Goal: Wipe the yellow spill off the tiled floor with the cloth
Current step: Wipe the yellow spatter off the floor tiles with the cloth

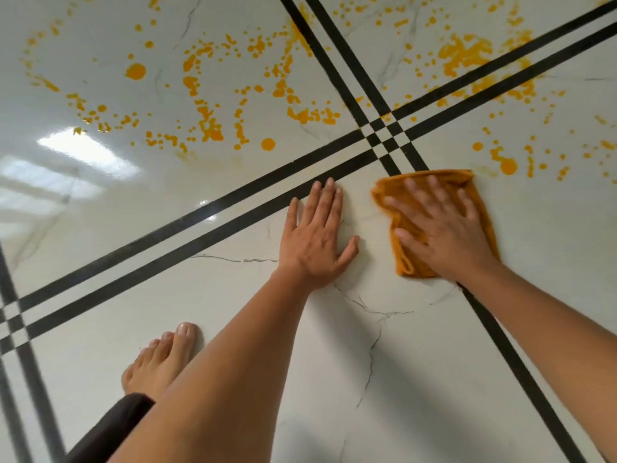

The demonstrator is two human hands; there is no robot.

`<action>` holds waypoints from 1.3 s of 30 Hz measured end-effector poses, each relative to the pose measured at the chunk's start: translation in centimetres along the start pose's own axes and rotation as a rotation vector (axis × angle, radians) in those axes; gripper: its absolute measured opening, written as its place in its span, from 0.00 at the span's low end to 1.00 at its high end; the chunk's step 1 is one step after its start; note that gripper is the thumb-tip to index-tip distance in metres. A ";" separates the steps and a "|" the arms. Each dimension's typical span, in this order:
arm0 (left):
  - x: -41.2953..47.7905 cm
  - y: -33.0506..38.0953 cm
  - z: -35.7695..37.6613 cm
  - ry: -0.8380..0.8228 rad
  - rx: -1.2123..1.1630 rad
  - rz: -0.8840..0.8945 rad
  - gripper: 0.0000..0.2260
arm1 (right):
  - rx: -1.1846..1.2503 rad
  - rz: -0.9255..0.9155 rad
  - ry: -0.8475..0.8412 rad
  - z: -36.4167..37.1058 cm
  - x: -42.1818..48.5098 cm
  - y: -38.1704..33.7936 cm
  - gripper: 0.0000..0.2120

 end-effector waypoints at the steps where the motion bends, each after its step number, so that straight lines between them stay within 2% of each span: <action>1: -0.1 0.3 0.0 -0.012 0.003 0.006 0.33 | 0.034 0.124 0.009 -0.2 -0.9 0.9 0.28; 3: -0.1 1.3 0.0 -0.044 -0.001 0.017 0.33 | 0.060 0.294 0.032 0.1 -2.5 0.4 0.28; 5: 0.3 2.8 -0.3 -0.084 0.005 0.040 0.34 | 0.047 0.197 0.025 0.7 -4.3 -1.6 0.27; 7: 0.5 4.5 -0.4 -0.128 0.036 0.079 0.33 | 0.057 0.069 -0.060 0.8 -5.7 -1.2 0.27; 8: 0.5 5.3 -0.4 -0.157 0.054 0.093 0.33 | 0.064 0.082 -0.081 0.4 -5.8 -0.2 0.27; 12: 2.0 7.3 -0.8 -0.176 0.093 0.121 0.31 | 0.139 0.383 -0.084 -0.6 -4.3 3.9 0.28; 16: 3.9 9.0 -1.5 -0.104 0.064 0.157 0.30 | 0.179 0.390 -0.171 -1.4 -3.2 4.2 0.29; 19: 4.8 10.7 -0.9 -0.099 0.011 0.132 0.30 | 0.192 0.428 -0.144 -1.2 -3.6 3.7 0.32; 22: 6.5 11.6 -0.4 -0.117 -0.024 0.153 0.31 | 0.207 0.526 -0.113 -1.1 -3.8 3.2 0.32; 27: 8.1 12.6 -1.0 -0.192 -0.155 0.064 0.33 | 0.302 0.696 -0.216 -2.3 -1.9 3.2 0.31; 29: 8.9 13.0 -1.2 -0.185 -0.181 0.107 0.33 | 0.360 0.744 -0.247 -2.6 -0.9 3.9 0.29; 32: 10.1 12.7 -1.0 -0.148 -0.149 0.212 0.29 | 0.340 0.762 -0.190 -2.1 -0.9 4.2 0.29; 35: 11.4 12.9 -0.9 -0.117 -0.119 0.236 0.29 | 0.224 0.781 0.028 -1.2 -1.1 3.7 0.28; 39: 12.4 14.3 -0.5 -0.088 -0.108 0.232 0.28 | 0.147 0.751 0.041 -1.6 -0.3 8.4 0.28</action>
Point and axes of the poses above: each hand's wrist, its own x-axis towards the middle knuckle, its own z-axis out of the palm, y = z × x, the point moved 3 cm from there along x, towards the middle knuckle, and after that the axes turned 12 degrees about -z, right-handed, at the moved point
